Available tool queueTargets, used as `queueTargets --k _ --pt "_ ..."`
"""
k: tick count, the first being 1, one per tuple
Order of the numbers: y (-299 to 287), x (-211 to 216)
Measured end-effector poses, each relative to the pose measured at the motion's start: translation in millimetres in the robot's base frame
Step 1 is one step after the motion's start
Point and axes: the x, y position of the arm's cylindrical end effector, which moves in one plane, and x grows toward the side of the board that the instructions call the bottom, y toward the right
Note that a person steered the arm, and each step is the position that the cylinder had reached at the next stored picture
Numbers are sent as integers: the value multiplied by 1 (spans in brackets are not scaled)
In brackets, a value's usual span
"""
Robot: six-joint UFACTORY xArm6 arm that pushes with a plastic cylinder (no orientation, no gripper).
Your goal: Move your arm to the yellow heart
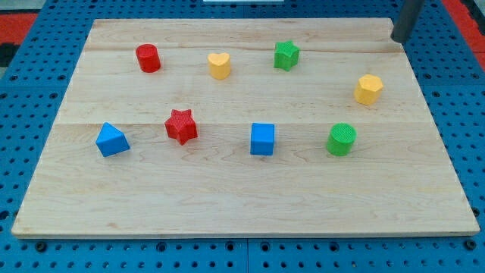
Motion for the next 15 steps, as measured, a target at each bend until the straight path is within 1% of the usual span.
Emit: queueTargets --k 2,4,5,8,12,14,15 --pt "-41 -8" --pt "-46 -16" --pt "-65 -17" --pt "-152 -18" --pt "-251 16" --pt "-267 50" --pt "-291 55"
